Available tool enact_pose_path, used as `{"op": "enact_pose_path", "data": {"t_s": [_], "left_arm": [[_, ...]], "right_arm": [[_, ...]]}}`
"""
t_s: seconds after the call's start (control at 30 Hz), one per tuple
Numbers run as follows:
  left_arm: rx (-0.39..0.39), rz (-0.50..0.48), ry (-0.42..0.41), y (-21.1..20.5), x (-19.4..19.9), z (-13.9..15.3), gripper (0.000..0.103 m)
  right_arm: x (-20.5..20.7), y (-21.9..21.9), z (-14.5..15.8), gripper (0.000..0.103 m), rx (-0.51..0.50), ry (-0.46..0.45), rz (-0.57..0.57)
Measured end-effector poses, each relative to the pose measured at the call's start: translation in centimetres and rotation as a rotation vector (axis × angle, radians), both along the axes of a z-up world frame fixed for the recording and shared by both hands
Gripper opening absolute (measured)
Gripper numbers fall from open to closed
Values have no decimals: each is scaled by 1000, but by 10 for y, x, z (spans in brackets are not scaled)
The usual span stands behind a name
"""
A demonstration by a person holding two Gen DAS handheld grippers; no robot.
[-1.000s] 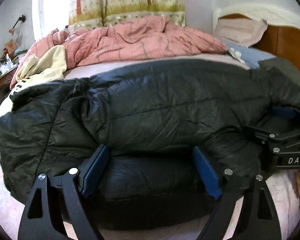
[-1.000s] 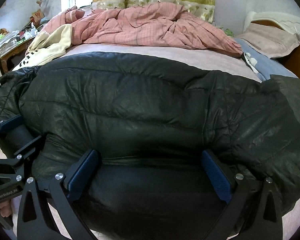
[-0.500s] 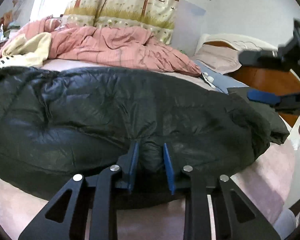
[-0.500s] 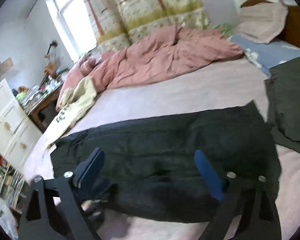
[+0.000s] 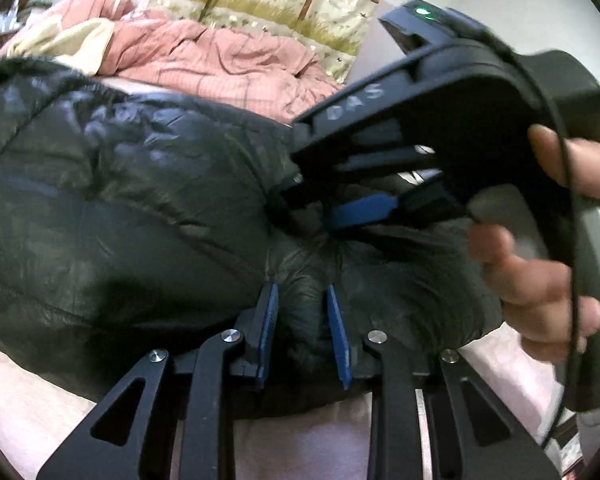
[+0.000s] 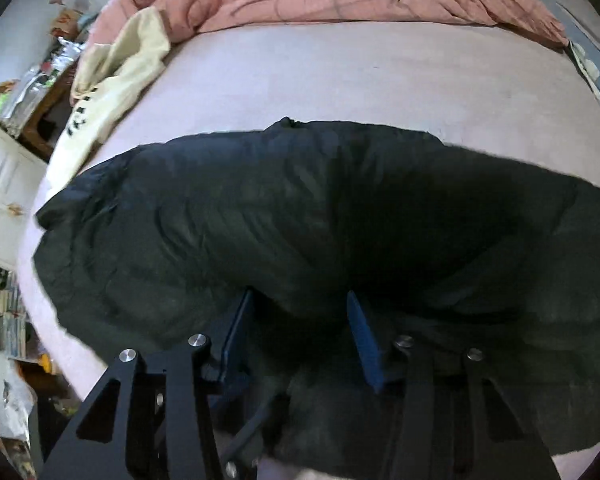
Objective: Fold large clothes
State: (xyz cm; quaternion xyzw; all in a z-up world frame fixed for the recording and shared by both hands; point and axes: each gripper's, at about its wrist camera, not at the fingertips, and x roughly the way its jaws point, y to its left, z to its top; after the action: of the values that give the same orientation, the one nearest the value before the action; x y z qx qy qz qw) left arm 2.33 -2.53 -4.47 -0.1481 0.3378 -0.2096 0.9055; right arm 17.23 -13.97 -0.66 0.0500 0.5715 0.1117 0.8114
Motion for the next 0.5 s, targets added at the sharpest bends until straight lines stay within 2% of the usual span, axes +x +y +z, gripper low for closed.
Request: {"op": "enact_pose_path", "data": {"t_s": [0.07, 0.17, 0.33, 0.43, 0.5], "left_arm": [[7, -6, 14, -1, 1, -2, 26], [37, 2, 21, -5, 2, -3, 26], [42, -1, 31, -5, 2, -6, 26], [43, -11, 32, -5, 1, -6, 26], [52, -11, 28, -6, 1, -6, 26]], "right_arm": [[14, 4, -4, 52, -38, 2, -9], [38, 4, -12, 52, -39, 21, -46], [66, 0, -25, 52, -44, -24, -109], [55, -8, -7, 52, -8, -91, -109], [22, -26, 21, 52, 45, -197, -97]]}}
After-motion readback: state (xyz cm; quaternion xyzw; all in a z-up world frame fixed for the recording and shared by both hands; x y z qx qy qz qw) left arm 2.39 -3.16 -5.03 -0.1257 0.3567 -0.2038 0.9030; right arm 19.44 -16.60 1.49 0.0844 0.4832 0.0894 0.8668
